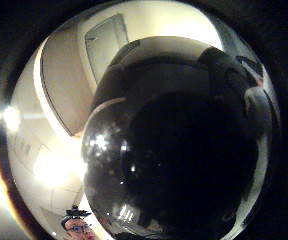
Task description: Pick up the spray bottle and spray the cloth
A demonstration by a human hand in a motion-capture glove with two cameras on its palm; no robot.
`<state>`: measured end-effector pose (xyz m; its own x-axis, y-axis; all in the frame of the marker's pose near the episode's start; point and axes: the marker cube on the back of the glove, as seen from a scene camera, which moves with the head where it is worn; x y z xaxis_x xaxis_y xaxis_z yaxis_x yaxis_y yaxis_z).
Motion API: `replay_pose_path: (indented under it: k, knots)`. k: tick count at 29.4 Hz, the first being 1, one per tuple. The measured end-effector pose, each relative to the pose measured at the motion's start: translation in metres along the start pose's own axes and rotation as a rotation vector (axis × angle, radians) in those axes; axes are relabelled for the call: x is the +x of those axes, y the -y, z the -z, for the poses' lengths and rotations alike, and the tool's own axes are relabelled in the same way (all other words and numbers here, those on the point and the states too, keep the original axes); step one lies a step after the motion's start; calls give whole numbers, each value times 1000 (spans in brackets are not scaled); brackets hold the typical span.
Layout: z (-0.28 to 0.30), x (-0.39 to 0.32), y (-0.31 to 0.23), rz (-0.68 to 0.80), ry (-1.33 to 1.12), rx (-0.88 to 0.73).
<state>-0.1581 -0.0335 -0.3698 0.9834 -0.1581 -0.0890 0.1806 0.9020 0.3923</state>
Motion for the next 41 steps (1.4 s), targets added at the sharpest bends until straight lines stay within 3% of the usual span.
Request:
replay_pose_path:
  k: [8, 22, 32, 36, 41]
  knots:
    - [8, -27, -22, 35, -23, -67]
    - [-69, -32, -68, 146, -67, -365]
    - [-98, -36, -90, 111, -104, -487]
    - [-108, -32, -91, 38, -125, -535]
    - [-128, -16, -92, -190, -171, -648]
